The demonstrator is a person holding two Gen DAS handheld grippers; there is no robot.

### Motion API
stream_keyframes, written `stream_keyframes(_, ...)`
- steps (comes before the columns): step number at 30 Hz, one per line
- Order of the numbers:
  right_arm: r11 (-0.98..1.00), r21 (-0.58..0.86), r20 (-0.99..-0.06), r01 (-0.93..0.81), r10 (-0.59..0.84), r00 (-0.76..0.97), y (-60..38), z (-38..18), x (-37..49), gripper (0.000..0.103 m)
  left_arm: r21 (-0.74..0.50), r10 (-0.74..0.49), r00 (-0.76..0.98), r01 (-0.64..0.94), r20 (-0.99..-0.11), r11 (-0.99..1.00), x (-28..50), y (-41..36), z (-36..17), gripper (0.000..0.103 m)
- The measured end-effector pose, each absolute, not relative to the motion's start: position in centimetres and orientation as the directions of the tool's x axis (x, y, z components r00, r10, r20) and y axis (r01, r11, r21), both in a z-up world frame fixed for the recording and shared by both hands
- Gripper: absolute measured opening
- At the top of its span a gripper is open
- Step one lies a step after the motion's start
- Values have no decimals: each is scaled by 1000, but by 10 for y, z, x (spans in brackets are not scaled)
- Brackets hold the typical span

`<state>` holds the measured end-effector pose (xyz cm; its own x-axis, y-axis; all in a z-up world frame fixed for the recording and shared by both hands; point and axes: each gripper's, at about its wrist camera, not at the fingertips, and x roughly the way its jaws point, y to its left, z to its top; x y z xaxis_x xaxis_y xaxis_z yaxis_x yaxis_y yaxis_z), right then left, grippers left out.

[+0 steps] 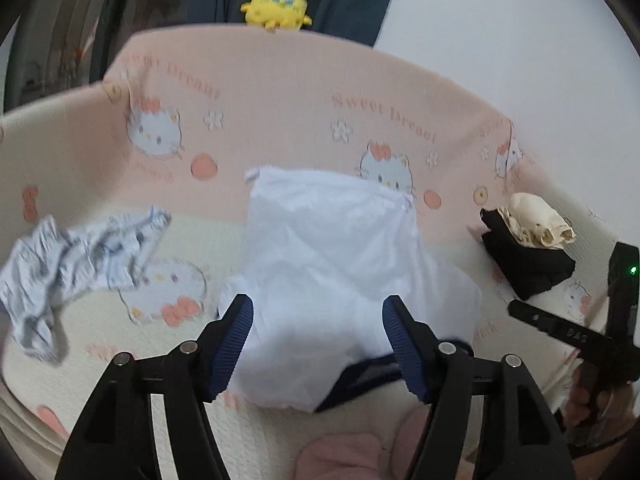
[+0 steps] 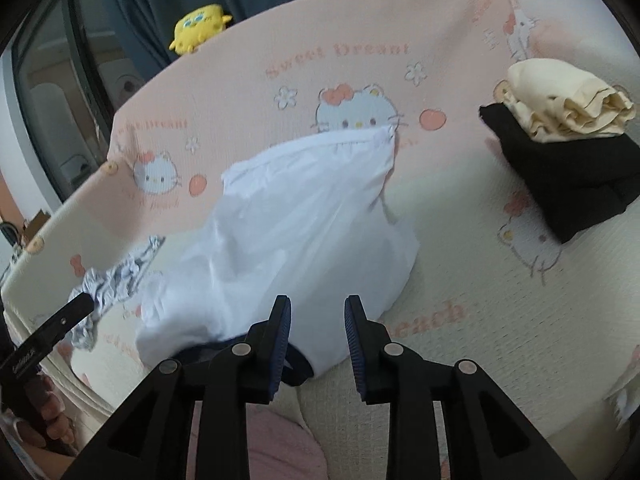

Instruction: Fold clothes

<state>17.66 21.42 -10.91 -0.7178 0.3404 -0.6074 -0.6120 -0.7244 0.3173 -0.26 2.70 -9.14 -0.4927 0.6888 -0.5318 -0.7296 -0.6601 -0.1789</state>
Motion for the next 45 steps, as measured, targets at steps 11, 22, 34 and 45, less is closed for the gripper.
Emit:
stream_keyframes(11, -693, 269, -572, -668, 443, -690, 237, -62, 202, 64, -55, 679, -546, -758, -491, -650, 2, 65, -47, 65)
stream_keyframes(22, -662, 337, -581, -670, 414, -701, 280, -57, 212, 68, 90, 745, -443, -881, -499, -464, 24, 150, -33, 65)
stream_keyframes(34, -554, 524, -597, -647, 303, -743, 312, -117, 199, 68, 59, 683, -293, -937, -669, -344, 29, 232, -92, 65)
stream_keyframes(45, -479, 667, -572, -571, 162, -804, 310, -166, 193, 68, 67, 633, -233, -959, -738, -275, 57, 234, -131, 65)
